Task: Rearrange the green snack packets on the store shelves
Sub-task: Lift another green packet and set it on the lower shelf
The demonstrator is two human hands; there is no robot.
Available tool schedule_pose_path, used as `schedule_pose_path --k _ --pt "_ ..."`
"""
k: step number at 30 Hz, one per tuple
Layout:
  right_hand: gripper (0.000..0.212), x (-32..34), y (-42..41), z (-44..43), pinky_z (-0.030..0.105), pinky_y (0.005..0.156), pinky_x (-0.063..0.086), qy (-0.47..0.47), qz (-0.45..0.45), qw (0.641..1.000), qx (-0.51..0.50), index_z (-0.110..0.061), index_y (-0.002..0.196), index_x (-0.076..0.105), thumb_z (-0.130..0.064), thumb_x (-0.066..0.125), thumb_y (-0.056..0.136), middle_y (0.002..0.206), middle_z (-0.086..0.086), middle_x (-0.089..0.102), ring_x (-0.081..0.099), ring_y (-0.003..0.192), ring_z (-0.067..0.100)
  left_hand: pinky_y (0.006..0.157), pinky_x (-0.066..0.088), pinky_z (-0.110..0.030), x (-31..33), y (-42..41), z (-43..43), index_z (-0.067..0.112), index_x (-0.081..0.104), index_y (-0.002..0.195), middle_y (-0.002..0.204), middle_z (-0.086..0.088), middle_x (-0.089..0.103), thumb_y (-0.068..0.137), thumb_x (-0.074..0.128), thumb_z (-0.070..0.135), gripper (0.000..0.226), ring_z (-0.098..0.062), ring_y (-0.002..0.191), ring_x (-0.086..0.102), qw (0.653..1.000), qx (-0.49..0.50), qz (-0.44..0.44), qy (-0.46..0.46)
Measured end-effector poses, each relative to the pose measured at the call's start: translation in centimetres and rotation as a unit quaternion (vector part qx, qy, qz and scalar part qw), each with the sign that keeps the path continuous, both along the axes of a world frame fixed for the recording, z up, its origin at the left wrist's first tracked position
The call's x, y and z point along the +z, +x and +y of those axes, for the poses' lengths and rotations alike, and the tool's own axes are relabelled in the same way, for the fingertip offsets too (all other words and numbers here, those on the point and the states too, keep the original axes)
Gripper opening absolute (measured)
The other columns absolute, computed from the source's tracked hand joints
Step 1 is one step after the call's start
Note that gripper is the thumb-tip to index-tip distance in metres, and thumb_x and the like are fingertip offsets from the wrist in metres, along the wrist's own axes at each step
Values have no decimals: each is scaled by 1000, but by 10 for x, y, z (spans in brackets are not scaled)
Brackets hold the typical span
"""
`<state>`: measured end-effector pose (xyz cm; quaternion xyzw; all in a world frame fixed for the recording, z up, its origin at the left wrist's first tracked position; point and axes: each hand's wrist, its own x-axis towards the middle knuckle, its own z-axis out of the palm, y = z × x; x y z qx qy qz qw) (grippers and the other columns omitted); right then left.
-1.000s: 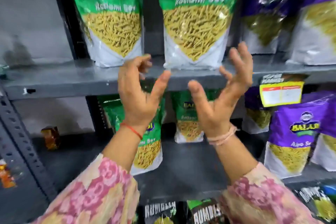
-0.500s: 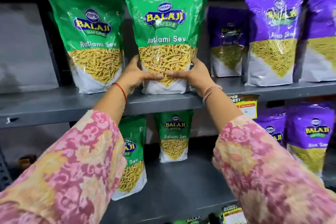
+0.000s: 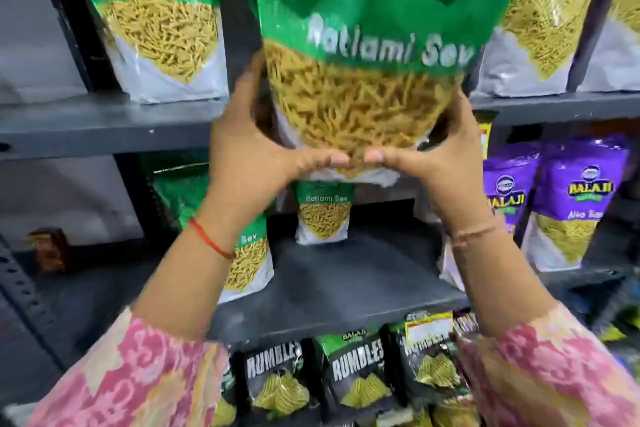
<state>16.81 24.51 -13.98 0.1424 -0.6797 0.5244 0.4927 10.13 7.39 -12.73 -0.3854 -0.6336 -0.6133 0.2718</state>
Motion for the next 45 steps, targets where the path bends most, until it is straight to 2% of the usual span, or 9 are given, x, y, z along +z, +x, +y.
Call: schedule_pose_path --k 4,8,12,17,27,29,32,39,45 --pt "83 -90 12 11 27 88 52 -40 -87 995 2 -29 99 51 -48 87 26 99 -7 65 60 97 7 81 43 -3 -95 8 1 41 45 114 96 43 60 28 83 53 95 20 94 54 997 14 -67 -48" --pt "85 -170 -5 18 20 86 52 -68 -208 976 11 -27 98 51 -40 89 23 98 -1 63 60 92 -1 75 43 -13 -179 -15 10 15 52 111 90 5 68 26 79 57 99 -6 86 61 965 78 -190 -161" --pt "75 -220 -51 31 -1 67 42 -71 -291 954 -7 -27 91 47 -1 88 34 89 -15 59 56 76 -21 70 41 -13 -223 -59 27 11 52 109 94 -2 65 35 87 37 86 -18 92 60 942 69 -243 -222" --pt "73 -253 -120 46 0 61 42 -83 -350 933 5 -27 97 45 0 86 43 87 -20 58 55 74 -16 82 48 -33 -253 -121 47 10 45 117 110 -14 66 46 87 25 84 -25 101 60 923 64 -290 -244" --pt "95 -278 -140 41 36 100 41 -118 -391 913 18 -7 130 31 2 83 51 124 8 51 48 115 22 100 41 -31 -287 -134 46 15 35 133 132 -9 54 60 81 26 86 -21 119 50 917 38 -324 -231" --pt "107 -273 -125 27 36 110 28 -90 -379 916 -98 -4 136 25 -14 87 49 140 18 36 34 130 29 101 43 -39 -287 -116 37 12 39 131 131 -11 55 68 76 22 74 -23 117 53 924 65 -324 -192" --pt "89 -264 -98 -14 33 109 18 -44 -299 924 -234 -2 130 37 -37 80 60 140 27 32 28 130 30 82 51 -37 -277 -81 25 9 58 108 100 -17 71 78 67 23 35 -30 93 66 936 192 -266 -126" --pt "43 -94 -86 -88 23 85 45 20 91 990 -109 -19 116 41 -43 55 83 127 -2 35 47 110 11 68 46 -17 -109 -55 1 33 55 89 78 16 60 81 53 36 9 1 72 56 974 208 3 91" --pt "39 77 -98 -101 12 66 44 83 131 987 -26 -27 106 43 -45 62 76 101 -11 46 54 76 11 72 50 -39 34 -68 -59 13 57 99 83 -7 63 79 59 32 29 -28 73 59 945 290 144 50"
